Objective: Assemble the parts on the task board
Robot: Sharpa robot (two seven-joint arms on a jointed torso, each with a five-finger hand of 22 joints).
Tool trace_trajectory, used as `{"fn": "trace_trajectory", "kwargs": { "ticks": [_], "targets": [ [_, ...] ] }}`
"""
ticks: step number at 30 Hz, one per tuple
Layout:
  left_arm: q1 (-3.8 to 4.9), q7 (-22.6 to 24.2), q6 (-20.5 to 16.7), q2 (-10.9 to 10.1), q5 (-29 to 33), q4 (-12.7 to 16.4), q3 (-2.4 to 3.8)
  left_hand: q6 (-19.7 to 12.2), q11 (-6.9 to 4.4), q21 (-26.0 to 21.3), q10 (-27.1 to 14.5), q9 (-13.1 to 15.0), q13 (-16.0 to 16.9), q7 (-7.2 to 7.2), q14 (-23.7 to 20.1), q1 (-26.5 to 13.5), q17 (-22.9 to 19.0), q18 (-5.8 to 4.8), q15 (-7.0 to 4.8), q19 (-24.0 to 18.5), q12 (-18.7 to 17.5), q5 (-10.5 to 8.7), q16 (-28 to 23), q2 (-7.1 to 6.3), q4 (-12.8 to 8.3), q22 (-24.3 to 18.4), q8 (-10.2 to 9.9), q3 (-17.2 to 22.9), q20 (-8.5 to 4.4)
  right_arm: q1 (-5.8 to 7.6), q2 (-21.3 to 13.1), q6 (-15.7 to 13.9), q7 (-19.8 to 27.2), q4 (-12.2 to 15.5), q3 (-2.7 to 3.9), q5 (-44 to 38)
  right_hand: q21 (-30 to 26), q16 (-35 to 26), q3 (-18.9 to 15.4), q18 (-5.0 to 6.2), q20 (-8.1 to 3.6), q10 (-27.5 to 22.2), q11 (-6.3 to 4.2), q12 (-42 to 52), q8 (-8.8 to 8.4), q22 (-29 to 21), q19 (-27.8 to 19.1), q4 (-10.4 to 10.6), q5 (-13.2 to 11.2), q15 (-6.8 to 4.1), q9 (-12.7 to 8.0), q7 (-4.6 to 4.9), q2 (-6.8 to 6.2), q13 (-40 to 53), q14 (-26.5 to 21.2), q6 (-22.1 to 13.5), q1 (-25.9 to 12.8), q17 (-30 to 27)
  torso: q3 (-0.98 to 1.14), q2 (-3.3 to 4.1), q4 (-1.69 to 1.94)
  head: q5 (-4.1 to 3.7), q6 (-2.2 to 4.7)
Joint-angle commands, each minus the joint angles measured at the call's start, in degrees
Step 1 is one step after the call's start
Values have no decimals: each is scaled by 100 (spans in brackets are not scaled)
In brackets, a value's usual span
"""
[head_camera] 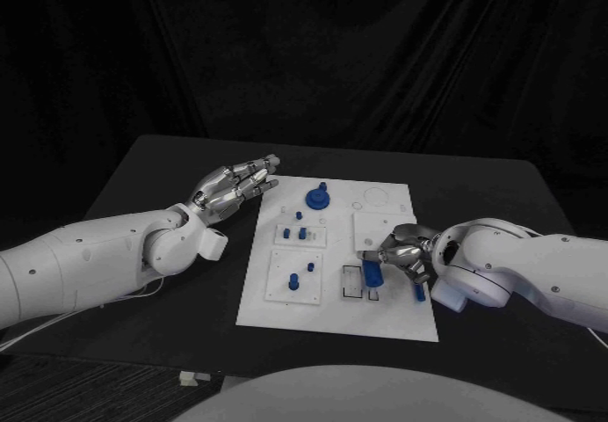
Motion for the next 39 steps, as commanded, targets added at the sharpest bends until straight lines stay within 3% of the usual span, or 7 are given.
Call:
{"fn": "trace_trajectory", "kwargs": {
  "ticks": [1,3,13,22,25,39],
  "targets": [
    [-6,118,93,9,29,15,6,-35,40,24,-3,-5,2,0,13,47,9,32,45,23,-17,29,36,17,7,8,15,29,21,-52,72,-35,-245,-39,0,-87,-40,15,17,64,22,600,39,14,-34,986,-39,-83,-167,36,-6,9,59,1507,600,-33,-31,1509,-2,1,3,0,1],
    [-6,107,103,11,29,14,6,-20,45,24,0,-3,3,4,19,54,12,30,52,24,-10,32,45,20,1,8,19,43,22,-83,133,-16,-289,-73,0,-198,-83,15,-72,72,36,600,51,14,-47,973,-49,-70,-514,47,-17,22,106,1507,600,-51,-47,1509,-2,3,-1,-4,1],
    [-7,84,122,5,29,17,6,-20,45,24,0,-3,3,4,19,54,12,30,52,24,-10,32,45,20,1,8,19,43,22,-135,283,165,-391,-155,-1,-438,-212,15,-277,97,56,600,73,14,-80,937,-81,-16,-1058,64,-50,44,202,1507,600,-99,-63,1509,-1,5,-2,8,1],
    [-7,70,147,11,29,14,6,-9,49,25,1,-1,4,10,23,59,13,26,61,25,-8,33,51,23,-3,8,24,59,23,-167,362,294,-442,-172,-1,-492,-243,15,-348,101,59,600,76,14,-96,930,-84,17,-1242,67,-78,49,253,1507,600,-102,-68,1509,-1,2,1,24,1],
    [-7,61,155,11,29,11,6,-7,51,25,1,-1,4,13,26,61,14,23,68,25,-9,33,56,24,-5,8,26,66,24,-177,373,340,-448,-163,-1,-496,-261,15,-410,104,61,600,78,14,-108,927,-83,37,-1405,68,-103,51,273,1507,600,-99,-69,1509,1,1,1,28,1],
    [-13,16,203,27,29,-19,6,-7,51,25,1,-1,4,13,26,61,14,23,68,25,-9,33,56,24,-5,8,26,66,24,-194,372,500,-501,-73,-1,-499,-283,15,-456,107,61,600,75,14,-109,922,-86,53,-1503,67,-123,48,294,1507,600,-74,-71,1509,0,3,-1,36,1]
  ]
}}
